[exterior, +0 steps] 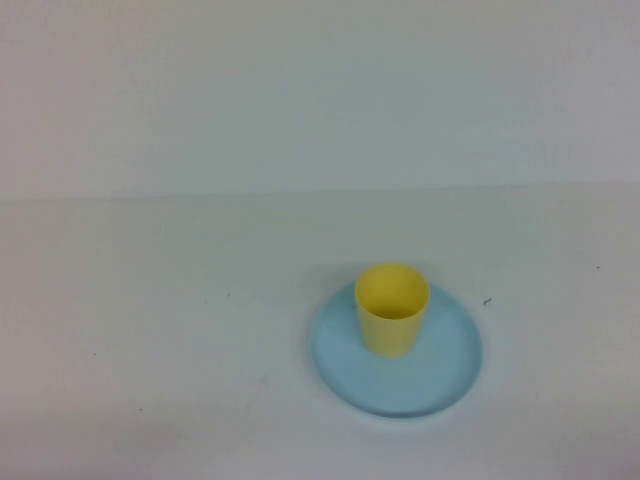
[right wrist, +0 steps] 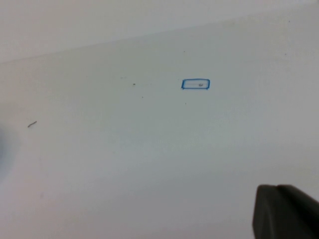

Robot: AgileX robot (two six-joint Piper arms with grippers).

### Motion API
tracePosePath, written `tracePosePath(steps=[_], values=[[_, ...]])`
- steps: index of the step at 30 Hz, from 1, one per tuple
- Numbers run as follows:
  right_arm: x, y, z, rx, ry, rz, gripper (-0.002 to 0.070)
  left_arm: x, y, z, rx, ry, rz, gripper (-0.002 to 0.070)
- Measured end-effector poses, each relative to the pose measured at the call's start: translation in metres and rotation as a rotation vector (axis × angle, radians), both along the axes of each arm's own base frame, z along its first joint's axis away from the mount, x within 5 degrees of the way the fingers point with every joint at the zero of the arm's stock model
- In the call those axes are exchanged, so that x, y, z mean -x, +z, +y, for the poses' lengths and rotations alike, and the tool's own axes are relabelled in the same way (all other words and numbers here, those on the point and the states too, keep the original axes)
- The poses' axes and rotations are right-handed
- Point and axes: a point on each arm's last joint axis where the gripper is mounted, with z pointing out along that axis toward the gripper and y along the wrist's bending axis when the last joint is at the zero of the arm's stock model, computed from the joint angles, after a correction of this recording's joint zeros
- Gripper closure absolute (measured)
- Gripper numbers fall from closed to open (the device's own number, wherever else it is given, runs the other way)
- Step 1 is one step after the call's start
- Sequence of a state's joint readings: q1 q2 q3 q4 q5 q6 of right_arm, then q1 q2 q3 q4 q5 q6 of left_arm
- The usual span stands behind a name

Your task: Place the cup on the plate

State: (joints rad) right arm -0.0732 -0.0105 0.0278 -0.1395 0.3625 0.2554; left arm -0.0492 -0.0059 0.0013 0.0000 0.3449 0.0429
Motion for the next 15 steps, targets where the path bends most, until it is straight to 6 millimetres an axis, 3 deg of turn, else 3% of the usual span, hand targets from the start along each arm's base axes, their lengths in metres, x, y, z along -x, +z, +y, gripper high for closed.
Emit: tracePosePath(steps=[15], values=[[0.0000, 0.0000, 0.0000, 0.000, 0.000, 0.000, 0.0675, 0.0000, 0.0000, 0.0000, 0.000, 0.000, 0.000, 0.0675]])
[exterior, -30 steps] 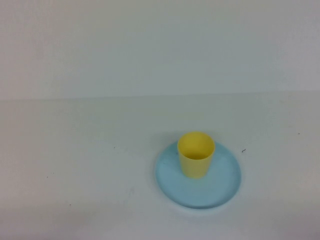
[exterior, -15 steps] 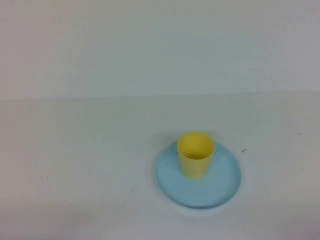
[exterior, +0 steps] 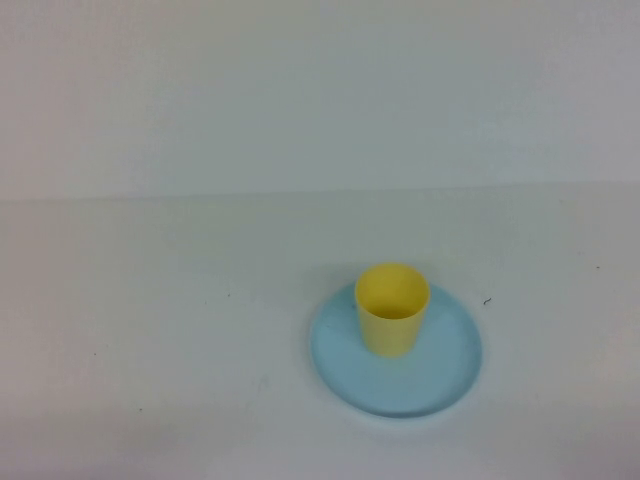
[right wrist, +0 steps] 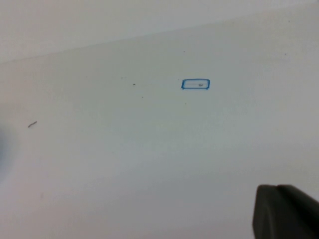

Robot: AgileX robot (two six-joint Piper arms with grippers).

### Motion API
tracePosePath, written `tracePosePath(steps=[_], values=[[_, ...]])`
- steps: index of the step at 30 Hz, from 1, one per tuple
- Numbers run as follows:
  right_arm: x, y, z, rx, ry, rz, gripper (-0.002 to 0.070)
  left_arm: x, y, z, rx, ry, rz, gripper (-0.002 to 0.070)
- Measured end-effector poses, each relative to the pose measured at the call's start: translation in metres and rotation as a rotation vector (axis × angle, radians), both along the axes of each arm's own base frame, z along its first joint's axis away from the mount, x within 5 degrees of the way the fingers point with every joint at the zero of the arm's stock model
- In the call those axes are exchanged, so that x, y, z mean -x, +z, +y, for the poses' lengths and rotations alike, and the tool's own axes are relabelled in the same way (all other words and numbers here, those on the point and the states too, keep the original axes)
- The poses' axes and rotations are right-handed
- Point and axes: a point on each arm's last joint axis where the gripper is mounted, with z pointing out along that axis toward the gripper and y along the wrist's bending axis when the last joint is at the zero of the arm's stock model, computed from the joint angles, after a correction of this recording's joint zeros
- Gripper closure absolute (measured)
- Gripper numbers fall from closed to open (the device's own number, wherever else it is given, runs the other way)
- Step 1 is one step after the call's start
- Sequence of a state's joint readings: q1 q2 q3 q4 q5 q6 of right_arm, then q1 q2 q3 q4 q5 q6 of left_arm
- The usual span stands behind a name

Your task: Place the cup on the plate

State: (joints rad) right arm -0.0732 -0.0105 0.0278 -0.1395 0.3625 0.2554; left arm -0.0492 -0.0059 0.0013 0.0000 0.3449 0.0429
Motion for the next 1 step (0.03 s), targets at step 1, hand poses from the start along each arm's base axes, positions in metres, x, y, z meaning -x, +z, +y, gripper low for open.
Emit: tracePosePath(steps=[1], values=[[0.0000, 0.0000, 0.0000, 0.000, 0.000, 0.000, 0.0675, 0.0000, 0.0000, 0.0000, 0.000, 0.000, 0.000, 0.0675]])
